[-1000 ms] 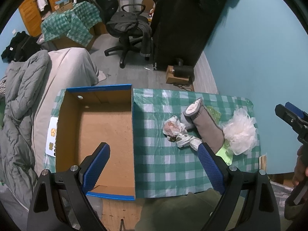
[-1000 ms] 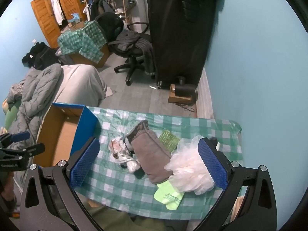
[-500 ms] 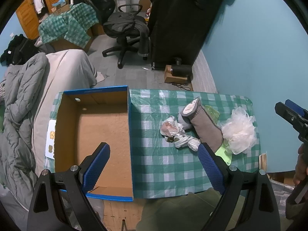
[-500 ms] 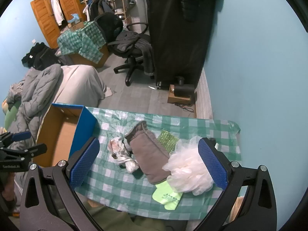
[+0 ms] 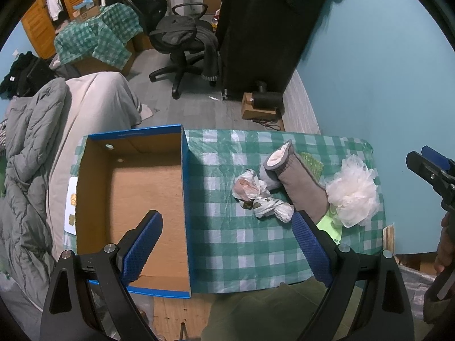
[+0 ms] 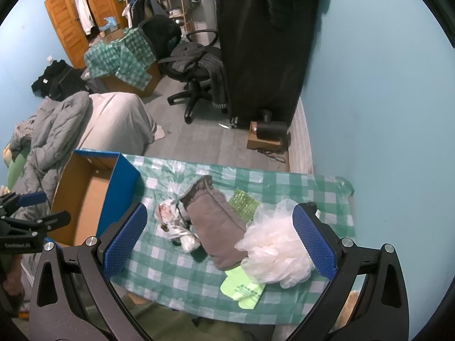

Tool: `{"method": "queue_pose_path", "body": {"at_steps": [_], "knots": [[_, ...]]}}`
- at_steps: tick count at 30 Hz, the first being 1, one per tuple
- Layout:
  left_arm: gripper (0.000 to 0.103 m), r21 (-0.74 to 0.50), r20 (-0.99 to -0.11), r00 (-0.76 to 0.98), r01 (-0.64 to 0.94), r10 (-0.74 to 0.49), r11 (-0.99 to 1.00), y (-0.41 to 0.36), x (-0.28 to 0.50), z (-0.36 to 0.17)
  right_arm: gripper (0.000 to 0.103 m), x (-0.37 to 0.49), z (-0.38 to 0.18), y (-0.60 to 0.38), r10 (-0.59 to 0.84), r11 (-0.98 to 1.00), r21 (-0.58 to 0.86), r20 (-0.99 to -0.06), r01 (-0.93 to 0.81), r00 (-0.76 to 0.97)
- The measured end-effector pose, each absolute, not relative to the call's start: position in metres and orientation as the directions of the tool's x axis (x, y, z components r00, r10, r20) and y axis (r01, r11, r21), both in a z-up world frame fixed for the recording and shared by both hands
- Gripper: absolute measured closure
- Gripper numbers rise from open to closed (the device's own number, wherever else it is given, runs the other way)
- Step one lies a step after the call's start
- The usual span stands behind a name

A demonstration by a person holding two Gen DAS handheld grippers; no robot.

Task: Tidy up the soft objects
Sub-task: 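Lower the right tool onto the white mesh pouf while the left tool lowers onto the plastic bag bundle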

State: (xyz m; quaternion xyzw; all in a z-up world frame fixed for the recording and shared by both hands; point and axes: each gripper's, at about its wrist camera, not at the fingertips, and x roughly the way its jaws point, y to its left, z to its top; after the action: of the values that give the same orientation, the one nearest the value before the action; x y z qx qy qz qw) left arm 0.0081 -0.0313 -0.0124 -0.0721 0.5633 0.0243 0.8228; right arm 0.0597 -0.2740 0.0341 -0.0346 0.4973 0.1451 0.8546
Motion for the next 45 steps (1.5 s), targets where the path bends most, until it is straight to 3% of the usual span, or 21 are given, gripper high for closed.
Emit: {"method": "queue_pose_path", "body": {"at_steps": [22,45], "knots": [[0.009,-0.046,-0.975,0.221,-0.102,-0.022,0.994,-0.081,0.053,-0.091,0.002,0.080,-0.037,-0.364,0.157,0.970,0.082,-0.929,-0.228,0.335],[0.009,-0.016,-0.999,0.036,-0.192,-0.009,0.981,-0.095,0.100,-0.192,0.002,0.105,-0.141,-0.375,0.122,0.971,0.083,-0.978,-0.222,0.169]]}}
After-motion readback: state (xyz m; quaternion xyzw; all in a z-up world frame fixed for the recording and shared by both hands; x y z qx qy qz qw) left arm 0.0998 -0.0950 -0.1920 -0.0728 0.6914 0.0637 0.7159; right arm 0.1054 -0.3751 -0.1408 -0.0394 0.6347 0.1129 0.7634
